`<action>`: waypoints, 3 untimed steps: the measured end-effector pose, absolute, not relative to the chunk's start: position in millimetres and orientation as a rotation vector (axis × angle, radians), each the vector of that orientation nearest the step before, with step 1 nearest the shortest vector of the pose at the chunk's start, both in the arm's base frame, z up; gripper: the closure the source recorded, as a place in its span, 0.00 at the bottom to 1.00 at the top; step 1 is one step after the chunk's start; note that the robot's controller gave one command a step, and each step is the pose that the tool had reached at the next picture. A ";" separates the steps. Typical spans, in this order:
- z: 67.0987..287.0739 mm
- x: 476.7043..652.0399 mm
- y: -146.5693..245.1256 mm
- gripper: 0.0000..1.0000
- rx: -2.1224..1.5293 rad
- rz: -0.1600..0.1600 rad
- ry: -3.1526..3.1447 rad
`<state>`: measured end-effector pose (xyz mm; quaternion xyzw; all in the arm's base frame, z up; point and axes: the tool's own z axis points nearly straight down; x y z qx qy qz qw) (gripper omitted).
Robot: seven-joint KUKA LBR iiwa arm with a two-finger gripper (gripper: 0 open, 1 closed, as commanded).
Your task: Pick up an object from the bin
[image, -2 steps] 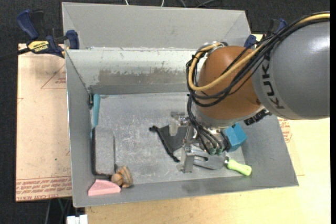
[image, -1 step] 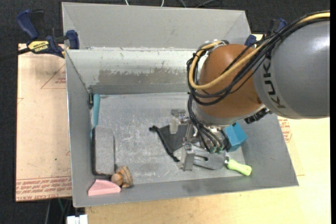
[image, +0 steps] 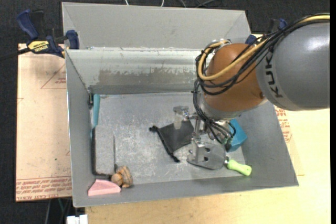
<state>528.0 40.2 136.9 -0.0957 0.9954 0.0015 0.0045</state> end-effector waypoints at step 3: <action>70.1 596.2 37.4 0.00 -0.127 0.006 3.130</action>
Offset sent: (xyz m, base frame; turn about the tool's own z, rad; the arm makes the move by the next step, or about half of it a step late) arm 0.0317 -0.0471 -0.0669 -0.1260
